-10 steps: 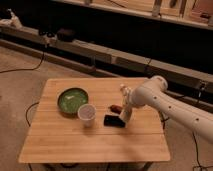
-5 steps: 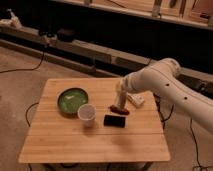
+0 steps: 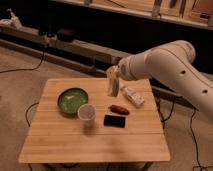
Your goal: Place the white sponge in the ceramic cup
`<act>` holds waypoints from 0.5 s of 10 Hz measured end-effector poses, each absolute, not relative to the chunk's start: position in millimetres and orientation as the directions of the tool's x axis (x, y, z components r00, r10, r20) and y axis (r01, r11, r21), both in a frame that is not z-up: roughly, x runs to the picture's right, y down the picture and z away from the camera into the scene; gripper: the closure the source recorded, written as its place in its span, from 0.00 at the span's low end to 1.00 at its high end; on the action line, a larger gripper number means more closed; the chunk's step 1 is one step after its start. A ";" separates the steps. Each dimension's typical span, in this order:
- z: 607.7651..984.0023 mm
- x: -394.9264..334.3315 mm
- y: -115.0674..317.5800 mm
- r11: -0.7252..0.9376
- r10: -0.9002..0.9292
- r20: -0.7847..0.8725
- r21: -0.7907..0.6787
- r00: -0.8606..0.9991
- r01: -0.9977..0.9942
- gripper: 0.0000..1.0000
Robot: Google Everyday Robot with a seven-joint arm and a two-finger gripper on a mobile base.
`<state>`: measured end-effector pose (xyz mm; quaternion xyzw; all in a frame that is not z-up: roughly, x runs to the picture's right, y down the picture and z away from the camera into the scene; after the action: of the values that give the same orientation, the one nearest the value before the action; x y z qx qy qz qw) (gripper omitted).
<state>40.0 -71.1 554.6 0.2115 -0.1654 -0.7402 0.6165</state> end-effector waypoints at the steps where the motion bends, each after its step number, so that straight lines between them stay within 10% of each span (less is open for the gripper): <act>1: 552.8 38.6 -72.0 -0.190 -0.982 -0.113 0.507 -0.153 0.841 0.83; 5: 553.5 37.8 -72.4 -0.192 -0.981 -0.114 0.507 -0.155 0.840 0.83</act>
<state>37.8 -72.4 553.5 0.2137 -0.1651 -0.7417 0.6140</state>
